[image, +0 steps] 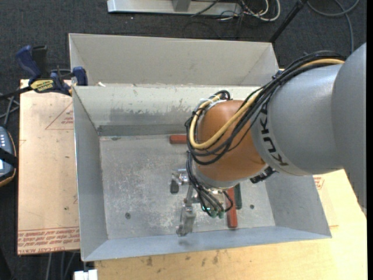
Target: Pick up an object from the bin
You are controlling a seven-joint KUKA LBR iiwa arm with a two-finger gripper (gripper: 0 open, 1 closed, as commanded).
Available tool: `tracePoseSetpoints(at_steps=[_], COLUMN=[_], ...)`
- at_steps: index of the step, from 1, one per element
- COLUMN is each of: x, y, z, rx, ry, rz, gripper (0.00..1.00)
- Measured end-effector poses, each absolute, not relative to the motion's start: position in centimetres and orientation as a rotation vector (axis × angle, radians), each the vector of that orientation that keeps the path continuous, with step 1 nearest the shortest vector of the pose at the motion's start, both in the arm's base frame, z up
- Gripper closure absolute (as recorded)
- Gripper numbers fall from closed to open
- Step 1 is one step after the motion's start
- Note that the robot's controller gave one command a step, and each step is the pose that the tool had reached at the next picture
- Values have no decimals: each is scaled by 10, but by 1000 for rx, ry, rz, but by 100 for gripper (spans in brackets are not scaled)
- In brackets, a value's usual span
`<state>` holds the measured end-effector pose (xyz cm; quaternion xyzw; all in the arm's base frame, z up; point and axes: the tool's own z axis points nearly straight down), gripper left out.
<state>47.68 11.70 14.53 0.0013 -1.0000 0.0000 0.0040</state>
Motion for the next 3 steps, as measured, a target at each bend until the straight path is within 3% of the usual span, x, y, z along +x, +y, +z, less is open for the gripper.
tracePoseSetpoints(at_steps=[1,2,3], x=[479,502,503], y=[117,76,51], z=[148,98,70], rx=[-1,-35,112], ry=[-3140,-3149,-3135], rz=[-1,-5,1], gripper=[0,0,0])
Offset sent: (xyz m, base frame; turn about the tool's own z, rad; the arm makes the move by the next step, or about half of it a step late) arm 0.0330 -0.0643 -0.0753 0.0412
